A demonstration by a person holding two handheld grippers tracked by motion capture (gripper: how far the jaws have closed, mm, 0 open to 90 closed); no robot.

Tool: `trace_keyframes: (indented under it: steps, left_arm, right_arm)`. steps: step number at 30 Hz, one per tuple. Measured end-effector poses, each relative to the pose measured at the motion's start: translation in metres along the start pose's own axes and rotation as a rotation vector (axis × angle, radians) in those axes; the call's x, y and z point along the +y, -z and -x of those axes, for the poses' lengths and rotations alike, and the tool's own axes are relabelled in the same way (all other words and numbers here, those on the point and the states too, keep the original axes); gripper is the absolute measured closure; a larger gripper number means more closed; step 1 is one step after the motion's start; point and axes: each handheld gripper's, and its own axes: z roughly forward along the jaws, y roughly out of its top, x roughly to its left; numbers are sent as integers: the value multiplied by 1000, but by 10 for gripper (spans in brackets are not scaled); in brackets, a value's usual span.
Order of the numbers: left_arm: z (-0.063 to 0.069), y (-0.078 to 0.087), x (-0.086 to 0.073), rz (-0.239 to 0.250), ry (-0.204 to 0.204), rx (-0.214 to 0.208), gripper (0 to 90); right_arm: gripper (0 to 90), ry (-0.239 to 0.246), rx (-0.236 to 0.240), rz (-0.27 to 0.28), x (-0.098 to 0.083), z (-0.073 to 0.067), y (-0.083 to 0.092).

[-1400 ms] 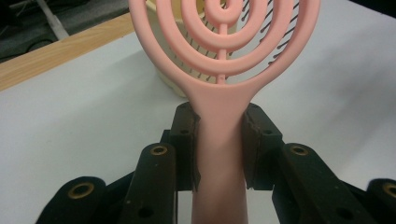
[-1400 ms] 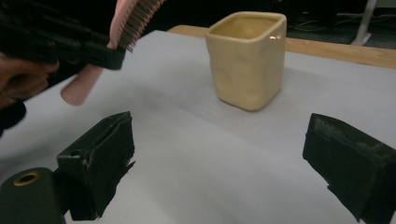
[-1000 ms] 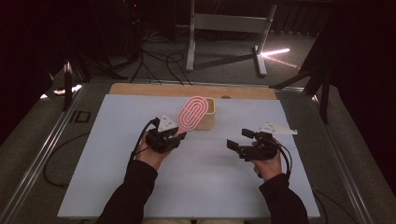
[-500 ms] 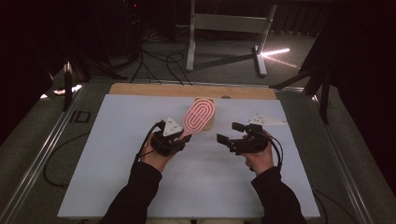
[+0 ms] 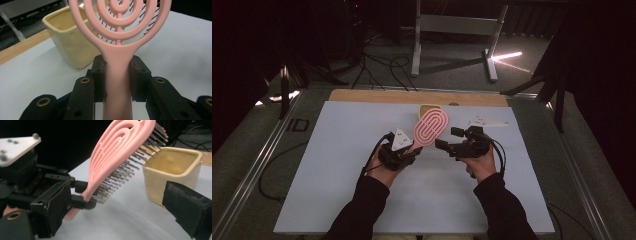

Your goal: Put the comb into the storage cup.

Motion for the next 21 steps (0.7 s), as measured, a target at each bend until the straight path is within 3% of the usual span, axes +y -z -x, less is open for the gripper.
trace_keyframes:
  steps: [7, 13, 17, 19, 21]
  left_arm:
    - [7, -1, 2, 11, -26, -6, 699]
    - [10, -3, 3, 15, -33, -14, 699]
    - [11, -4, 3, 16, -41, -17, 699]
    - [11, -4, 3, 16, -41, -17, 699]
    - [13, -5, 2, 22, -42, -24, 699]
  right_arm:
    - [161, -24, 11, -3, 8, 1, -8]
    - [342, -84, 46, 17, 8, 6, -15]
    - [469, -70, 65, -7, 8, 4, -19]
    - [469, -69, 67, -6, 8, 4, -20]
    - [526, -78, 77, 9, 8, 4, -19]
